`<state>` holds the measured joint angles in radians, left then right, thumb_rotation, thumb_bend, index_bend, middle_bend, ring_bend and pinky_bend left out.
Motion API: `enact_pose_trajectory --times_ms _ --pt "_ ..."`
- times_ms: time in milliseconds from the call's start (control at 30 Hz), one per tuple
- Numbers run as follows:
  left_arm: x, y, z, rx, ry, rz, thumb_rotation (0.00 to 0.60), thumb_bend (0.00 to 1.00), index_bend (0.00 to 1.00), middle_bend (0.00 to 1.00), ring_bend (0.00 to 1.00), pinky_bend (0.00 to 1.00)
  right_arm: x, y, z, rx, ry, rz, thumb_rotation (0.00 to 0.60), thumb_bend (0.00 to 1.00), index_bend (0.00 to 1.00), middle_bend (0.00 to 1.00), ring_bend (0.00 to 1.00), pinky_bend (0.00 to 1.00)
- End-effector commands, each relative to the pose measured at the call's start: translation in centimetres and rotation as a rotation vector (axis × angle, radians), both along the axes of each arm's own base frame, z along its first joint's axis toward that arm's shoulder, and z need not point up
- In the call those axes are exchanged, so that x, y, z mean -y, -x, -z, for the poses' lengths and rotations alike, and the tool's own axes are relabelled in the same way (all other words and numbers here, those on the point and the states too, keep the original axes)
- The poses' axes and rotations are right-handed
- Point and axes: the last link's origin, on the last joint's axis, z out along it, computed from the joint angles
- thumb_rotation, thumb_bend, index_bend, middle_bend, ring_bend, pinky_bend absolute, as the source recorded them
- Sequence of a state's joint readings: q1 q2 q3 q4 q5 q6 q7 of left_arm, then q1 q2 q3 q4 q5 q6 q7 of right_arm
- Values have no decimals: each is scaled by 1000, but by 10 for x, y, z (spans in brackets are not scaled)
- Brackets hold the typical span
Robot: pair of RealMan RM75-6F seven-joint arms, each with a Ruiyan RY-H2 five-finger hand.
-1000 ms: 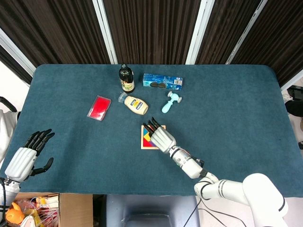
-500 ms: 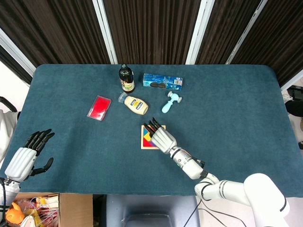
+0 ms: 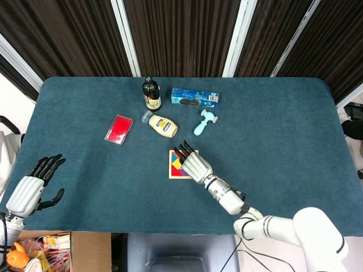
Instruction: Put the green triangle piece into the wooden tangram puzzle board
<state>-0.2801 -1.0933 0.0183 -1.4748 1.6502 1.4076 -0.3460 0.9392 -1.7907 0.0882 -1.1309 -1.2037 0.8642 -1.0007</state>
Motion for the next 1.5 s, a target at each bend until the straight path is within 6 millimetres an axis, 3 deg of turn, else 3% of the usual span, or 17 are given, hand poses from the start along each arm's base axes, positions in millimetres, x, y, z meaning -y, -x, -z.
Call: enact_pose_trajectory --times_ms 33,600,867,1133,1500 --pt "0 0 0 0 0 0 600 462 0 0 0 34 0 0 -1 3 2 1 600 451 405 0 0 0" --pt "2 0 -1 2 0 5 600 461 0 0 0 34 -1 0 -17 42 -1 7 600 451 396 0 0 0" --pt "0 0 0 0 1 3 600 462 0 0 0 34 -14 4 -26 58 -61 10 600 502 400 0 0 0" --pt "1 -1 1 -3 4 5 600 462 0 0 0 34 -14 5 -21 63 -82 43 600 502 370 0 0 0" --pt "1 0 0 2 1 3 600 461 0 0 0 34 -29 14 -24 52 -127 23 600 502 382 0 0 0"
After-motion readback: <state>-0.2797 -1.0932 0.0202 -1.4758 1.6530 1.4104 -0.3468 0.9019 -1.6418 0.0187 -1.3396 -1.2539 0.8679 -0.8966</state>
